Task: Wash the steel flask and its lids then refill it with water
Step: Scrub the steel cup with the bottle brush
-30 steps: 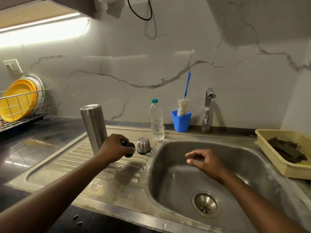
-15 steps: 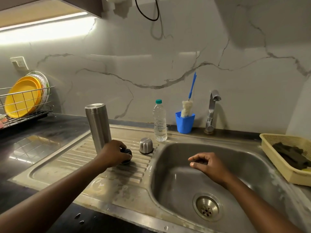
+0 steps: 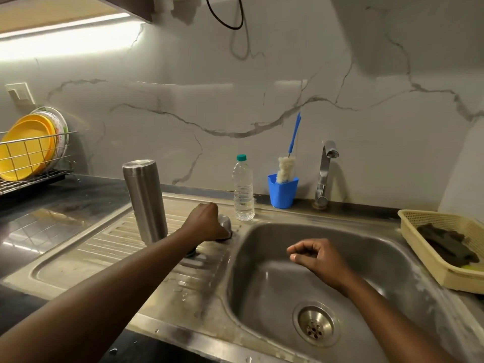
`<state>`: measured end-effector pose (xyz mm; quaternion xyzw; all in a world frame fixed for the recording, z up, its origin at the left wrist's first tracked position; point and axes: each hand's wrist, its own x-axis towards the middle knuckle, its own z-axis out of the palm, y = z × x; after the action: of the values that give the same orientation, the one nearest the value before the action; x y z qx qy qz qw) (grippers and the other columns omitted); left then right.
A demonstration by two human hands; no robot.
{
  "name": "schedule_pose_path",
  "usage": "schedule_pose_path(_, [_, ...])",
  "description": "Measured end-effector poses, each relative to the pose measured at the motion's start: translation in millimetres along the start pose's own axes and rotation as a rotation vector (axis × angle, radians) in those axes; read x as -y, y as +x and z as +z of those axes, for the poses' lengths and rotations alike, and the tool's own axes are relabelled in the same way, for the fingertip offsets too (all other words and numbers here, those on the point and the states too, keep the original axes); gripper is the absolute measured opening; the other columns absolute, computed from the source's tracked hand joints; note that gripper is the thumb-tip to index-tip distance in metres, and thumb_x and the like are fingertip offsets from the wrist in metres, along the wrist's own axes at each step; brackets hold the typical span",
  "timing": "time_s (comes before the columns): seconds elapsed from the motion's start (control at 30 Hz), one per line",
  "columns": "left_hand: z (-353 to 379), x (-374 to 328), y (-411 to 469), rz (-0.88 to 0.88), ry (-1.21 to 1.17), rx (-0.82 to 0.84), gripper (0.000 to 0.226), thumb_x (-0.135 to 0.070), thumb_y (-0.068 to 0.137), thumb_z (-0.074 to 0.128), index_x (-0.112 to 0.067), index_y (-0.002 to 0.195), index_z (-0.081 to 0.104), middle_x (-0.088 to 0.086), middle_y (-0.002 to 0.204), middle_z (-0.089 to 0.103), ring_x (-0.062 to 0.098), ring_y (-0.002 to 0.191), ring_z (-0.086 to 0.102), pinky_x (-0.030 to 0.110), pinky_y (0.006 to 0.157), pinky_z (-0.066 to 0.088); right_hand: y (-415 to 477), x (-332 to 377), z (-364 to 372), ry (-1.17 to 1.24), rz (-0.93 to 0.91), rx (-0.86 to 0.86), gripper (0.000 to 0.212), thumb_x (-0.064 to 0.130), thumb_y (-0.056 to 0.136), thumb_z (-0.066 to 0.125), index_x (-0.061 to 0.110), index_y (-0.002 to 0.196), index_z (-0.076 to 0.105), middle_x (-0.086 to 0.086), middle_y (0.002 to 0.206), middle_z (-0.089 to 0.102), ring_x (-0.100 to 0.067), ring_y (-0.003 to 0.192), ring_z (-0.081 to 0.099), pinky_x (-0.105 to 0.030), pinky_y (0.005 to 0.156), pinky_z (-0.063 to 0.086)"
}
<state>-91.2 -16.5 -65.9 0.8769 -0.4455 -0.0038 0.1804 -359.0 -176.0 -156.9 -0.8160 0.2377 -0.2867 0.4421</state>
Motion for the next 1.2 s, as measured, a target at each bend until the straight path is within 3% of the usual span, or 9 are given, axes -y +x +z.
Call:
schedule_pose_path(0.17, [8.5,6.6,7.6,-0.076,-0.029,0.033,0.05,-0.032,0.07,0.094,-0.009,0.105,0.067,0.007,0.102,0.067,0.023,0.091,0.063,0.034,0.069,0.053,-0.4,1.7,0.0,0.009,0.01,0.002,0.013,0.013,0.088,0.081,0.023,0.096,0.082,0.01,0.091,0.08,-0.004,0.089,0.074,-0.019,0.08,0.056])
schedule_pose_path(0.3, [7.1,1.7,6.4,-0.038,-0.145,-0.066,0.047,-0.029,0.065,0.096,-0.011,0.102,0.074,0.004,0.095,0.072,0.022,0.085,0.067,0.04,0.076,0.061,-0.6,2.1,1.5,-0.003,0.021,0.004,0.013,0.016,0.089,0.081,0.026,0.097,0.082,0.012,0.094,0.08,-0.004,0.092,0.074,-0.019,0.081,0.056])
schedule_pose_path(0.47, [5.8,-38.2,-6.9,0.09,-0.407,-0.094,0.049,-0.033,0.065,0.098,-0.019,0.103,0.069,-0.005,0.095,0.071,0.014,0.089,0.067,0.035,0.079,0.058,1.4,-0.1,0.1,0.003,0.038,-0.02,0.012,0.018,0.09,0.079,0.027,0.097,0.082,0.012,0.096,0.08,-0.004,0.095,0.074,-0.023,0.086,0.057])
schedule_pose_path(0.67, [37.9,-79.3,-26.9,0.008,-0.901,0.006,0.058,-0.017,0.056,0.101,-0.019,0.104,0.07,-0.001,0.098,0.078,0.017,0.095,0.074,0.035,0.084,0.061,5.3,-4.0,-4.3,0.032,0.05,-0.128,0.013,0.016,0.091,0.079,0.025,0.099,0.082,0.011,0.095,0.08,-0.004,0.094,0.074,-0.023,0.085,0.057])
schedule_pose_path(0.77, [59.1,-90.4,-36.3,-0.03,-1.054,0.07,0.059,-0.012,0.06,0.099,-0.017,0.11,0.067,0.002,0.095,0.08,0.02,0.094,0.077,0.034,0.081,0.061,9.2,-7.0,-6.2,0.013,0.047,-0.186,0.013,0.016,0.091,0.078,0.026,0.099,0.081,0.01,0.095,0.08,-0.004,0.093,0.073,-0.023,0.086,0.057])
schedule_pose_path(0.93, [78.7,-91.5,-34.9,-0.012,-1.172,0.102,0.057,-0.006,0.064,0.096,-0.014,0.114,0.07,0.003,0.099,0.081,0.018,0.094,0.077,0.04,0.093,0.062,14.1,-12.2,-4.0,-0.014,0.069,-0.255,0.013,0.014,0.093,0.076,0.023,0.101,0.081,0.009,0.094,0.08,-0.002,0.092,0.073,-0.019,0.084,0.054])
schedule_pose_path(1.07, [88.1,-88.3,-26.3,-0.037,-1.337,0.119,0.061,-0.005,0.064,0.095,-0.019,0.119,0.07,0.003,0.104,0.081,0.022,0.101,0.077,0.045,0.097,0.06,18.8,-1.0,-8.4,-0.063,0.058,-0.452,0.014,0.013,0.093,0.074,0.023,0.102,0.081,0.013,0.094,0.078,0.003,0.09,0.072,-0.01,0.08,0.051])
schedule_pose_path(1.2, [91.8,-86.1,-23.1,-0.073,-1.497,0.106,0.053,0.0,0.067,0.09,-0.021,0.112,0.072,0.007,0.099,0.08,0.025,0.097,0.074,0.04,0.087,0.058,29.3,40.5,-15.8,-0.19,-0.055,-0.647,0.014,0.016,0.094,0.072,0.021,0.104,0.08,0.015,0.092,0.075,0.006,0.087,0.069,-0.004,0.074,0.048])
